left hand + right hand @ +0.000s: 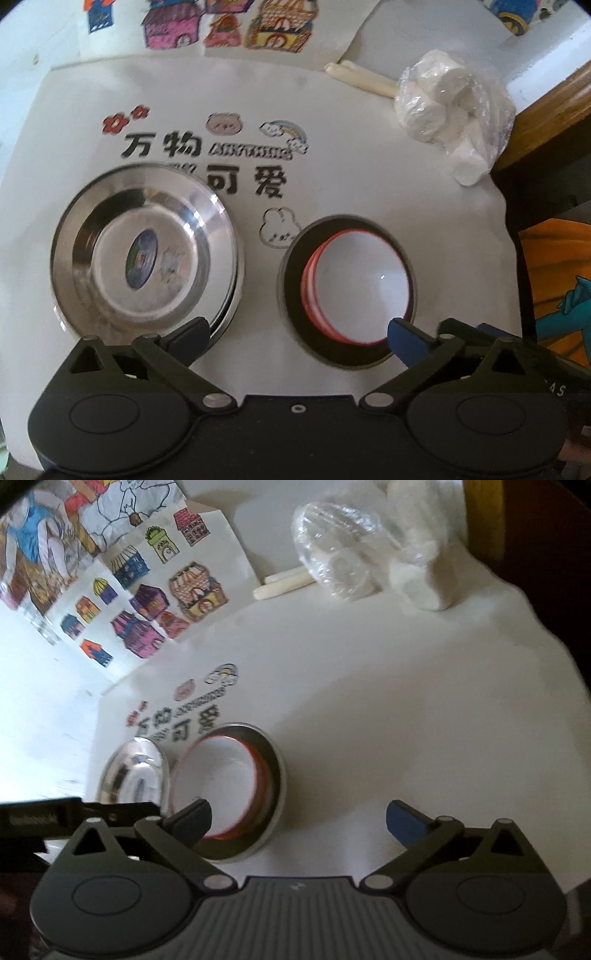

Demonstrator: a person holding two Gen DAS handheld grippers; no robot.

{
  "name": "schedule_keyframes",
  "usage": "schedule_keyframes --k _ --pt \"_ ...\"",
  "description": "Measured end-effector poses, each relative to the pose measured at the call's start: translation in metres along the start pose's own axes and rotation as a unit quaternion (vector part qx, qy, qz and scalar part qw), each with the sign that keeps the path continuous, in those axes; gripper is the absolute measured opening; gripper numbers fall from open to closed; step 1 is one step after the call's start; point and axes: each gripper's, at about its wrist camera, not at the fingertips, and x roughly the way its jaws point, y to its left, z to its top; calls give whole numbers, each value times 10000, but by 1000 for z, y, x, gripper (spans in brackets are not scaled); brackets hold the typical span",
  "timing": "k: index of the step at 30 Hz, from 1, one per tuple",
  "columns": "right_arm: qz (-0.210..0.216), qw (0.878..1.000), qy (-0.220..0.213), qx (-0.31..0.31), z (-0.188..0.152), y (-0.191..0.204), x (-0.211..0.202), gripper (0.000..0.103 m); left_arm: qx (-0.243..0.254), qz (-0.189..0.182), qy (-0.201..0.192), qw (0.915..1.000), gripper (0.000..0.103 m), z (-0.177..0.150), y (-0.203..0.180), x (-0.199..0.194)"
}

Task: Organize plates and bowls
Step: 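Move both grippers to the steel bowl rim holding the nested bowls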

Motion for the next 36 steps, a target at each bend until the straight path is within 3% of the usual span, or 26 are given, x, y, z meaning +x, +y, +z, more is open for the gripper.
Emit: schedule_keyframes --k 8,15,24,36 --pt "-635 9976 -94 -257 1 -2 -8 103 -271 315 287 9987 102 -8 10 10" --pt "-760 9935 257 -803 19 -1 12 103 -924 650 338 9930 102 -13 22 17" --pt "-452 9845 622 -1575 52 4 41 103 -1807 979 303 9782 102 -20 29 22" --pt "-128 9567 1016 -2725 60 21 70 103 -2481 1141 114 9619 102 -31 25 20"
